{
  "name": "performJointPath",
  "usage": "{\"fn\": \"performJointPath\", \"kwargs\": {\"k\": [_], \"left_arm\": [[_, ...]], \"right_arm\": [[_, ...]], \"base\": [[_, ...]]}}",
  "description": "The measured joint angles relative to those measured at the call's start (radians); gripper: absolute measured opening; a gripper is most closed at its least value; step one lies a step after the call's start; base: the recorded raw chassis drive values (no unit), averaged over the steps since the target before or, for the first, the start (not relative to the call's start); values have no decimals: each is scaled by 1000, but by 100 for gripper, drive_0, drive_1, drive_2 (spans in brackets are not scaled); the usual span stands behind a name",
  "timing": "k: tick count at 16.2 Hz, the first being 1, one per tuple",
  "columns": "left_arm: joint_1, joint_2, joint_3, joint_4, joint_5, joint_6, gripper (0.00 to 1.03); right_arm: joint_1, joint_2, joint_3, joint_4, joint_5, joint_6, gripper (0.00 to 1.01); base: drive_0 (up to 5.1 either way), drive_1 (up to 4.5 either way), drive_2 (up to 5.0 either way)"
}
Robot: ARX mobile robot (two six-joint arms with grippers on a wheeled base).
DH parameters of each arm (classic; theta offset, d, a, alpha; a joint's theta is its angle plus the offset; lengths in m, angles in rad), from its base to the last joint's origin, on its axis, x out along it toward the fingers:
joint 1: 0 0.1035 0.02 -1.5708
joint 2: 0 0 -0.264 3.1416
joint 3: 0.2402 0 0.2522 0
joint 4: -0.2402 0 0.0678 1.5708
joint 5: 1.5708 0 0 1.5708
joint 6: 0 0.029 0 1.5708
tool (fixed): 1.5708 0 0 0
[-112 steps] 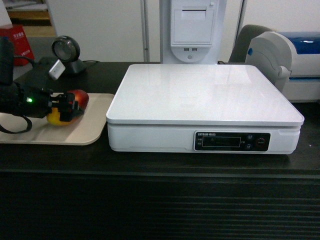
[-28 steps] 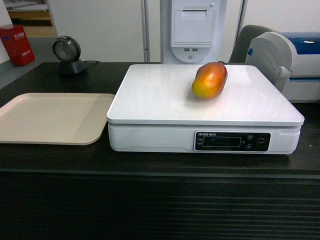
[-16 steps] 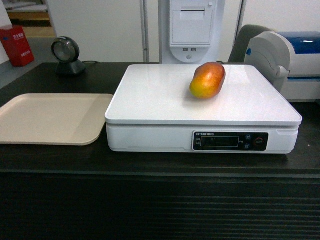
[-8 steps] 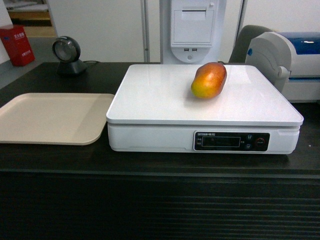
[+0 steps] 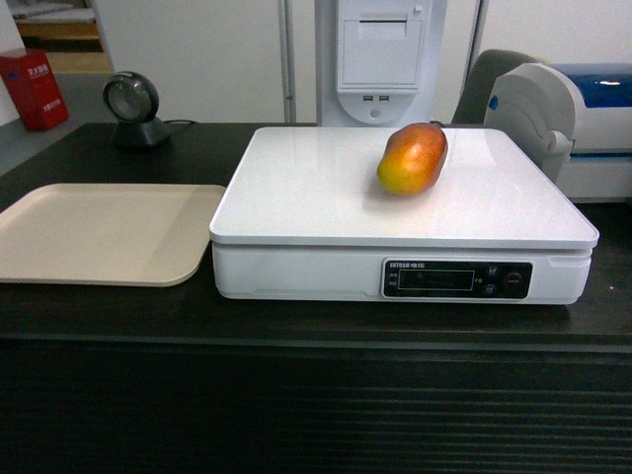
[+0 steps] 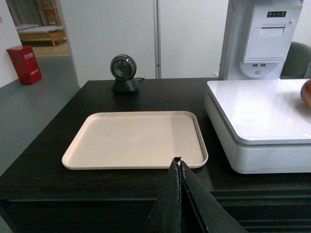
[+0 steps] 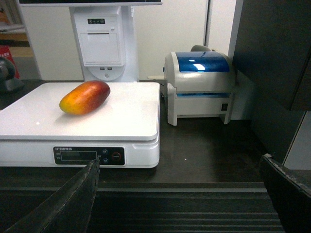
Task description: Place dark red mango on scale at checkout
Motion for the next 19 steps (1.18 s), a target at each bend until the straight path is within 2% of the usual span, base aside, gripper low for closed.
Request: {"fn": "performJointPath", "kwargs": {"k": [8, 13, 14, 15, 19], "left_arm": [[-1, -190, 0, -183, 0, 0, 2], [-1, -252, 0, -247, 0, 0, 2], [-1, -277, 1, -283, 0, 0, 2], [-1, -372, 1, -421, 3, 0, 2], [-2, -422, 1, -427, 0, 0, 2]], "right_arm": [[0, 0, 0, 0, 0, 0, 98], [0, 0, 0, 0, 0, 0, 98], [0, 0, 0, 0, 0, 0, 98], [0, 0, 0, 0, 0, 0, 98], [0, 0, 0, -1, 0, 0, 98]], "base": [[0, 0, 0], [0, 0, 0], [0, 0, 0], [0, 0, 0], [0, 0, 0]]}}
